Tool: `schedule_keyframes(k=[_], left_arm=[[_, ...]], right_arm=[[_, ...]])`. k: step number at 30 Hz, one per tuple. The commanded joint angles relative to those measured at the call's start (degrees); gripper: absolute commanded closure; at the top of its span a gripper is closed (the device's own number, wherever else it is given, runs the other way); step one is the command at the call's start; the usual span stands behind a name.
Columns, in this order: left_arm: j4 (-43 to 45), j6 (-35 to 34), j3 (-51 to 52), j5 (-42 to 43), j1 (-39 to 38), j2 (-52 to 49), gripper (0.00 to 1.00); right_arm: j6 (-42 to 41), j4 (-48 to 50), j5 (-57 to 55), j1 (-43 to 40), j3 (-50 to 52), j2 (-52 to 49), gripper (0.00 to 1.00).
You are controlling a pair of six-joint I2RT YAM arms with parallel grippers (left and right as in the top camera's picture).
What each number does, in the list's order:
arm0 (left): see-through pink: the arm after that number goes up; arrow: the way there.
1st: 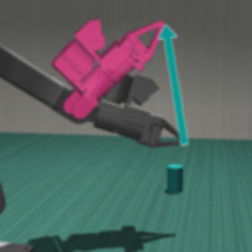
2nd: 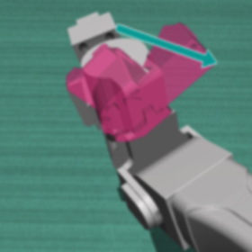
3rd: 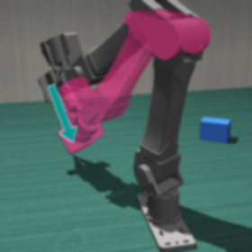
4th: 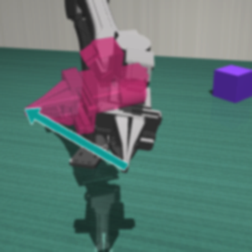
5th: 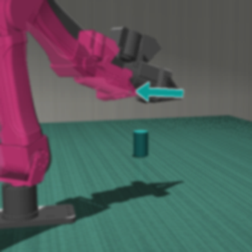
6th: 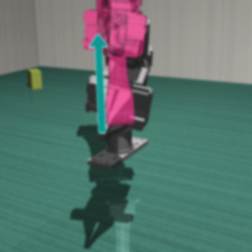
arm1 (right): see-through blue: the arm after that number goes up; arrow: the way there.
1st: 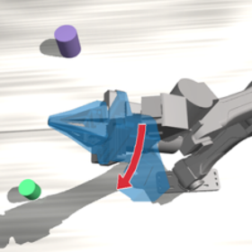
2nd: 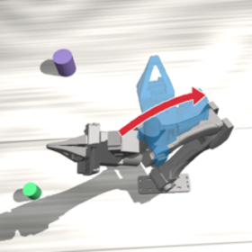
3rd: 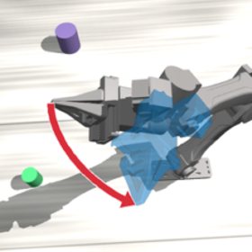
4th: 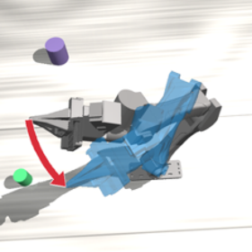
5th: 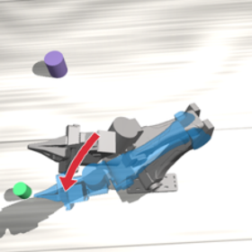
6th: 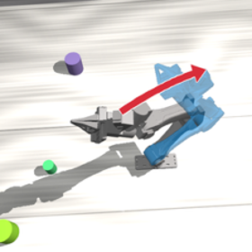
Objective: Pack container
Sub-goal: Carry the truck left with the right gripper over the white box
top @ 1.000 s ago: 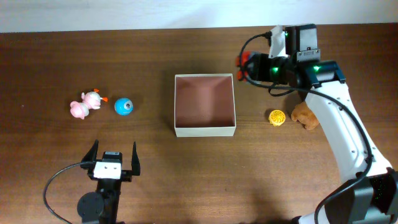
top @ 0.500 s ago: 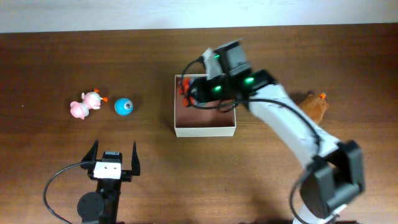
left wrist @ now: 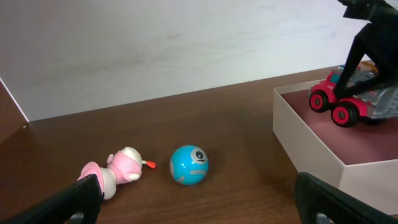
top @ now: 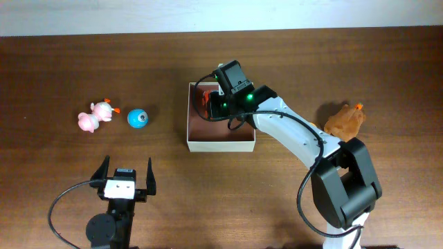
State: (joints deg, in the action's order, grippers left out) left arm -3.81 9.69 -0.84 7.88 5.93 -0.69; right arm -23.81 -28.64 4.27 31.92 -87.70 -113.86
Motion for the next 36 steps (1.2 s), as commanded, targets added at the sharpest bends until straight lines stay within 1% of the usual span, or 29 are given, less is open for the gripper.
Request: schedule_keyframes(k=[1,9,13,23,25,26,30,31,33,36], left_arm=[[-0.11,0.70,0.33,-0.24,-0.20,0.39,0.00],[-0.11,0.70,0.33,-0.24,-0.20,0.39,0.00],[-0.11,0.70,0.31,-0.24,-0.20,0.39,0.00],[-0.11,0.70,0.31,-0.24,-0.20,0.39,0.00],[-0.11,0.70,0.31,-0.24,-0.20,0.39,0.00],[-0.11,0.70,0.33,-0.24,-0.20,0.39,0.00],[-0.11,0.70,0.31,-0.24,-0.20,0.39,0.00],[-0.11,0.70,0.33,-0.24,-0.20,0.39,0.00],[-0.11,0.70,0.31,-0.24,-0.20,0.39,0.00],[-0.11,0.70,0.31,-0.24,-0.20,0.39,0.00]], right_arm=[[-0.72,1.42,-2.82,0.46,-0.22,-0.68,0.59],[-0.76,4.39,-3.30,2.62,-0.22,-1.14,0.59],[-2.49,4.83,-3.93,3.34,-0.22,-2.47,0.59],[-3.69,6.62,-3.48,3.50,-0.22,-4.81,0.58],[-3.69,7.52,-3.45,3.48,-0.22,-4.81,0.51],[-3.69,7.91,-3.43,3.50,-0.22,-4.81,0.45],[-3.17,8.74,-2.78,3.48,-0.22,-4.81,0.29],[-2.58,8.90,-2.16,3.48,-0.24,-4.81,0.23],[-1.51,9.22,-0.57,3.48,-0.26,-4.81,0.19],[-1.22,9.09,1.38,3.48,-0.39,-4.55,0.19]])
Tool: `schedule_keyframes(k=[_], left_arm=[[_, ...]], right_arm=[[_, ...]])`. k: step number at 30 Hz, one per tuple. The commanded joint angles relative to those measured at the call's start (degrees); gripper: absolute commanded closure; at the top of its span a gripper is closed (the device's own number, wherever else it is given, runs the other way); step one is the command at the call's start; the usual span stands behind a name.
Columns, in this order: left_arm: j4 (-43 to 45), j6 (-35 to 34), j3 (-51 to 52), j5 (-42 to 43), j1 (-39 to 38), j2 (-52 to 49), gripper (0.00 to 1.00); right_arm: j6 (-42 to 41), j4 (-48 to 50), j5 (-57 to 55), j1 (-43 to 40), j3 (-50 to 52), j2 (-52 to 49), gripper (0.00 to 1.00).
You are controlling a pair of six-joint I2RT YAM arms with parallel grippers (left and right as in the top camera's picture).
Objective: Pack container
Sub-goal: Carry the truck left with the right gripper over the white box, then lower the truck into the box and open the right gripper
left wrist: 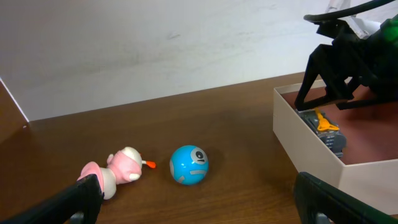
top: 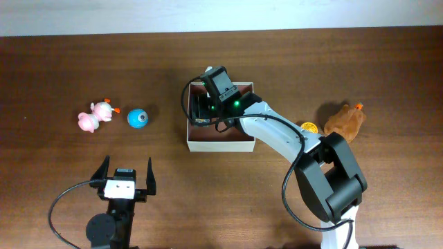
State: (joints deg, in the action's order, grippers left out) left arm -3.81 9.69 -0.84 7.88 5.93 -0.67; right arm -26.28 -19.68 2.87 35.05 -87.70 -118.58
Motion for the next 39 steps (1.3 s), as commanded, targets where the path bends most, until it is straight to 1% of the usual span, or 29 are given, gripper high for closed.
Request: schedule_keyframes(k=[1,6,11,13,14,18,19,21,29,39], left_arm=[[-0.11,0.70,0.33,-0.24,-0.20,0.37,0.00],[-0.11,0.70,0.31,-0.24,-0.20,0.37,0.00],[-0.11,0.70,0.31,-0.24,-0.20,0.37,0.00],[-0.11,0.70,0.31,-0.24,-0.20,0.37,0.00],[-0.11,0.70,0.31,-0.24,-0.20,0.37,0.00],[-0.11,0.70,0.31,-0.24,-0.20,0.37,0.00],[-0.11,0.70,0.33,-0.24,-0.20,0.37,0.01],[-0.11,0.70,0.31,-0.24,-0.20,0.37,0.00],[-0.11,0.70,0.31,-0.24,-0.20,0.37,0.00],[-0.09,0.70,0.31,-0.24,-0.20,0.37,0.00]], right_arm=[[1.84,0.09,3.91,0.35,-0.39,0.46,0.19],[3.39,-3.82,4.87,0.02,-0.39,4.68,0.19],[4.11,-10.64,4.90,-1.01,-0.39,10.84,0.19],[4.68,-13.75,4.90,-1.01,-0.39,12.87,0.21],[4.63,-15.13,4.87,-0.98,-0.39,13.46,0.26],[4.61,-19.67,4.85,-0.52,-0.37,13.49,0.57],[4.59,-20.39,4.87,-0.39,-0.37,13.18,0.62],[4.59,-21.31,4.87,0.07,-0.33,12.28,0.69],[4.57,-21.18,5.57,1.01,-0.33,6.54,0.76],[4.35,-19.87,6.49,1.01,-0.33,1.62,0.76]])
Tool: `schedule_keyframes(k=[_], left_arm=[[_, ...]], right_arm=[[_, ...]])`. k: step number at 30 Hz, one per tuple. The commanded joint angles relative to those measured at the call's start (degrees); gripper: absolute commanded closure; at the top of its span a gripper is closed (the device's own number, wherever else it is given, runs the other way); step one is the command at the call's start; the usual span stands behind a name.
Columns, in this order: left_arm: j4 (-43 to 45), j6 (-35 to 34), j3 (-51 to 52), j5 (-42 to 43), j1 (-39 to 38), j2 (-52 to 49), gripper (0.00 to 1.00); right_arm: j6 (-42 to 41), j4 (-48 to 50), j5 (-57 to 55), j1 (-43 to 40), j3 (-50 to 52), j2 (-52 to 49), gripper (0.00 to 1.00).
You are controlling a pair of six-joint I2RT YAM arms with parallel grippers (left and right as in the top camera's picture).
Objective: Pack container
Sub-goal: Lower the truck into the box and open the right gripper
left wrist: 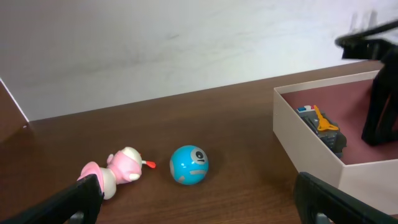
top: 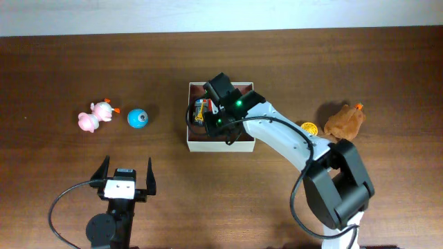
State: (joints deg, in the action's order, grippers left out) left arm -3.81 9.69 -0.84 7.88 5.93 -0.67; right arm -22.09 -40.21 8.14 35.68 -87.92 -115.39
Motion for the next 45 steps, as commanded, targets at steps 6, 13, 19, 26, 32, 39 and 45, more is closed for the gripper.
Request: schedule_keyframes(k=[6,13,19,26,32,39,45], left_arm=[[-0.11,0.70,0.33,-0.24,-0.20,0.37,0.01],[-0.11,0.70,0.33,-0.24,-0.20,0.37,0.00],[-0.11,0.70,0.31,-0.24,-0.20,0.37,0.00],[-0.11,0.70,0.33,-0.24,-0.20,0.37,0.00],[-0.11,0.70,0.31,-0.24,-0.20,0.37,0.00],[-0.11,0.70,0.31,-0.24,-0.20,0.37,0.00],[-0.11,0.70,0.31,-0.24,-0.20,0.37,0.00]], right_arm=[[-0.90,2.49,2.69,0.42,-0.11,-3.85,0.77],[-0.85,5.33,2.10,0.66,-0.11,-4.46,0.77],[-0.66,8.17,1.42,0.66,-0.11,-5.22,0.76],[-0.63,8.94,-0.46,0.63,-0.11,-6.84,0.77],[-0.63,9.88,-1.31,0.57,-0.11,-7.72,0.76],[0.85,11.74,-1.29,0.59,-0.11,-7.72,0.77],[0.87,12.15,-1.31,0.57,-0.11,-7.74,0.77]])
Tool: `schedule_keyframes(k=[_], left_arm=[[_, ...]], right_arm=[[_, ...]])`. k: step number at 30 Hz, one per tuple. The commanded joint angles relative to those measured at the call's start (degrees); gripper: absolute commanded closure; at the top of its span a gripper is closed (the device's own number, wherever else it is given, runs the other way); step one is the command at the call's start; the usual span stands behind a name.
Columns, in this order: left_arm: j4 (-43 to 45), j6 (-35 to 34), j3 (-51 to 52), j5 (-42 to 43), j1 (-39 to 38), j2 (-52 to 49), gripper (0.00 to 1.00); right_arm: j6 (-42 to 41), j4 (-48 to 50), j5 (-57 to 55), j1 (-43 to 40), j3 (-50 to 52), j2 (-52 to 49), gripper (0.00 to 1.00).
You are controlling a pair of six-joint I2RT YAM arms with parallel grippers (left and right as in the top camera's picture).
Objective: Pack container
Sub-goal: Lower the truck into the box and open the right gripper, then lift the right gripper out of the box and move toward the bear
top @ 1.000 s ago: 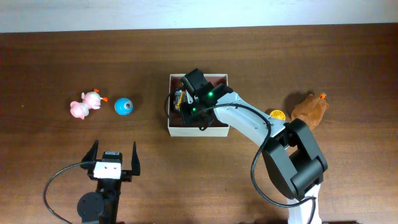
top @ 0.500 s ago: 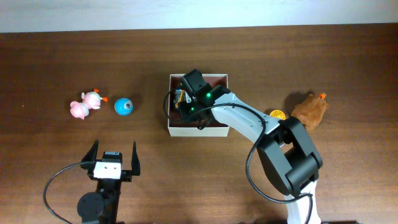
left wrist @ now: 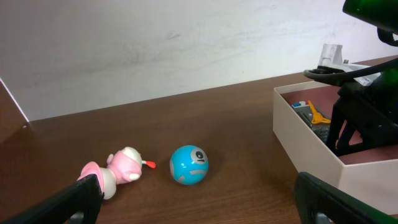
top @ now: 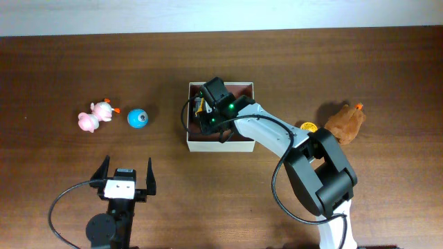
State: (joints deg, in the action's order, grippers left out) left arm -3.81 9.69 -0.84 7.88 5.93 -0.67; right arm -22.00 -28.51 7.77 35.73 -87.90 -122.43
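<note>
The white box point(top: 220, 144) with a maroon floor stands mid-table. A toy car point(top: 199, 105) lies on its side against the box's left wall, also seen in the left wrist view as the car point(left wrist: 313, 116). My right gripper point(top: 210, 113) is down inside the box just right of the car, its fingers point(left wrist: 343, 121) apart and holding nothing. A pink toy point(top: 95, 115) and a blue ball point(top: 138, 118) lie at the left. My left gripper point(top: 126, 176) rests open near the front edge, well short of them.
A brown chicken toy point(top: 345, 121) and a small yellow disc point(top: 308, 127) lie right of the box. The right arm point(top: 277, 131) reaches across the box's front right corner. A pale wall point(left wrist: 155, 43) runs behind the table.
My right gripper has moved from the box's front middle toward the back left, and now stands close beside the toy car. The car has shifted slightly along the left wall. The left arm is unmoved.
My right gripper first held the red-wheeled toy car over the back of the box. Then it was low at the box's left side with the car down by the wall. Later the car lay free and the gripper stood apart; now the gripper is next to it again.
</note>
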Motion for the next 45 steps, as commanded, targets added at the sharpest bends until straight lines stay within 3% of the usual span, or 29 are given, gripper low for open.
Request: schedule_keyframes(k=[1,6,14,21,25,33,39,45], left_arm=[[-0.11,0.70,0.33,-0.24,-0.20,0.37,0.01],[-0.11,0.70,0.31,-0.24,-0.20,0.37,0.00],[-0.11,0.70,0.33,-0.24,-0.20,0.37,0.00],[-0.11,0.70,0.31,-0.24,-0.20,0.37,0.00],[-0.11,0.70,0.31,-0.24,-0.20,0.37,0.00],[-0.11,0.70,0.33,-0.24,-0.20,0.37,0.00],[-0.11,0.70,0.31,-0.24,-0.20,0.37,0.00],[-0.11,0.70,0.33,-0.24,-0.20,0.37,0.01]], right_arm=[[0.76,0.46,-0.96,0.52,-0.13,-0.70,0.76],[1.68,0.02,-0.70,0.55,-0.26,-0.61,0.76],[2.10,-9.88,-0.50,0.55,-5.88,0.72,0.48],[4.52,-19.76,-0.33,0.50,-16.39,3.74,0.34],[5.31,-28.96,-1.46,-0.85,-24.65,5.33,0.34],[6.16,-47.56,-9.01,-10.75,-34.77,10.80,0.26],[6.14,-54.16,-11.17,-22.93,-34.86,13.22,0.17],[5.66,-54.88,-11.04,-35.85,-30.84,12.70,0.16]])
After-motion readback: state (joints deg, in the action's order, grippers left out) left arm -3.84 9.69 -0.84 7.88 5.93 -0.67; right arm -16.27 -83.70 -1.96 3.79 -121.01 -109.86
